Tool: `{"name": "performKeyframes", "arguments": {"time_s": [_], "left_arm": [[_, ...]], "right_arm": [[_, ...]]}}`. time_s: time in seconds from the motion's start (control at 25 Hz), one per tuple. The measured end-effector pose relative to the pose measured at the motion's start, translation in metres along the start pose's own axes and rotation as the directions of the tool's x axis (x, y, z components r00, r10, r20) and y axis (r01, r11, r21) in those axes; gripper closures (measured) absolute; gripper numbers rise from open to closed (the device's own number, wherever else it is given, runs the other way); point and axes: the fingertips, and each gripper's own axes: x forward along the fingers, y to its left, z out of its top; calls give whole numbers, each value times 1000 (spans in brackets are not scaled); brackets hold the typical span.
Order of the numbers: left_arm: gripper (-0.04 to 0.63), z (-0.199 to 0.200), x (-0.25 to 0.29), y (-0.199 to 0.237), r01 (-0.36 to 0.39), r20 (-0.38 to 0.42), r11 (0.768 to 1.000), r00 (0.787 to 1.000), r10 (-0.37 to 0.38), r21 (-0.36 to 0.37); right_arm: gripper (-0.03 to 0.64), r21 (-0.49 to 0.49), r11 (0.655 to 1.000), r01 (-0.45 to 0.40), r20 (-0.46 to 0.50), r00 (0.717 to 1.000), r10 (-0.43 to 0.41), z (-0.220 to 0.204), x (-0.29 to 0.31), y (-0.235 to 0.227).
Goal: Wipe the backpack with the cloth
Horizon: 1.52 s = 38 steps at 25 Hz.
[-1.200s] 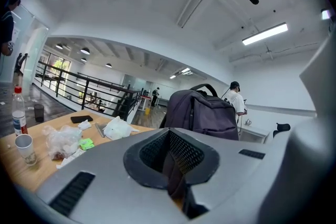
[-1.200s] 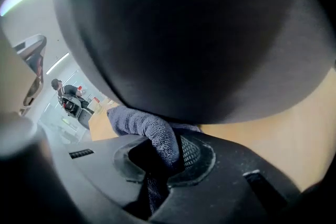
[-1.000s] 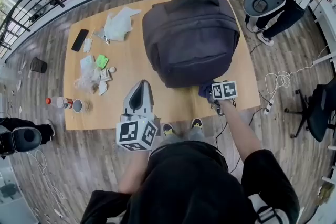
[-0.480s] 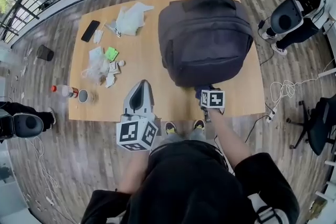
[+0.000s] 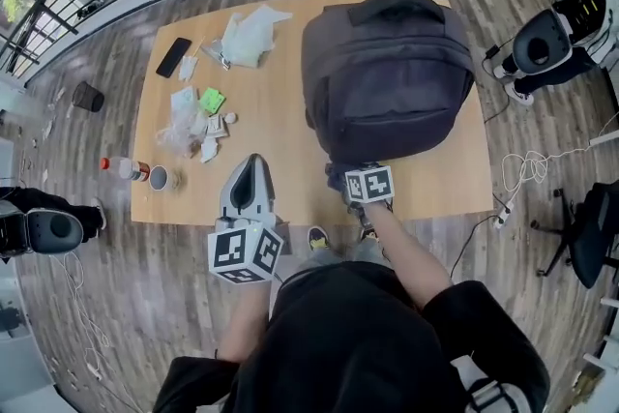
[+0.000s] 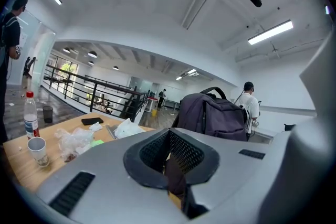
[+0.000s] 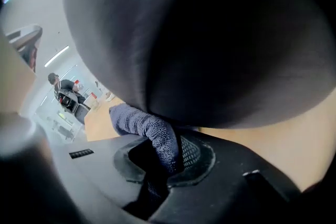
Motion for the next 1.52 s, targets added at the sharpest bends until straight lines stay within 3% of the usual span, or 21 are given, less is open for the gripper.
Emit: {"name": "performKeyframes", "arguments": {"time_s": [0.12, 0.24, 0.32, 0.4, 0.52, 0.6, 0.72, 0.88, 1.0, 1.04, 1.12, 1.24, 1.32, 1.44, 1.52], "left_arm": [[580, -8, 16, -21, 59, -15, 998, 998, -59, -2], [580, -14, 31, -54, 132, -33, 991, 991, -131, 4], [580, -18, 40, -76, 176, -47, 984, 983, -176, 13], [580, -22, 47, -95, 213, -60, 977, 976, -211, 21], [580, -27, 52, -115, 244, -73, 969, 968, -242, 29], [580, -28, 53, -119, 247, -79, 968, 967, -244, 34], [580, -30, 54, -120, 244, -81, 969, 967, -240, 35], [580, -31, 53, -126, 250, -80, 968, 966, -247, 31], [580, -31, 49, -128, 249, -74, 968, 966, -246, 25], [580, -30, 47, -126, 245, -72, 969, 967, -243, 23], [580, -30, 45, -121, 235, -69, 972, 970, -233, 16], [580, -31, 43, -112, 223, -69, 975, 973, -221, 10], [580, -32, 40, -106, 214, -71, 977, 974, -213, 7], [580, -29, 38, -97, 196, -64, 981, 979, -195, 3], [580, -28, 36, -92, 185, -60, 983, 981, -184, -1]], "right_arm": [[574, 67, 997, 38, 20, 999, -40, -10, -36, -63], [574, 93, 984, 150, 28, 988, -153, -12, -80, -134], [574, 43, 972, 233, 26, 972, -234, -9, -107, -170], [574, -66, 961, 267, 15, 964, -267, -1, -123, -184], [575, -251, 920, 300, -9, 950, -312, 10, -142, -189], [574, -320, 897, 304, 10, 948, -317, 25, -165, -186], [575, -405, 869, 284, 102, 959, -265, 69, -214, -164], [575, -492, 817, 302, 266, 945, -190, 154, -280, -124], [575, -585, 744, 322, 211, 947, -244, 171, -289, -116], [575, -598, 739, 311, 169, 950, -263, 164, -283, -118], [575, -583, 768, 264, 67, 958, -279, 135, -260, -127], [575, -487, 847, 213, -73, 957, -282, 74, -211, -152], [575, -409, 882, 235, -79, 954, -290, 50, -191, -162], [575, -381, 888, 258, -54, 953, -299, 51, -196, -159], [575, -430, 862, 268, -33, 950, -311, 63, -211, -146]]}}
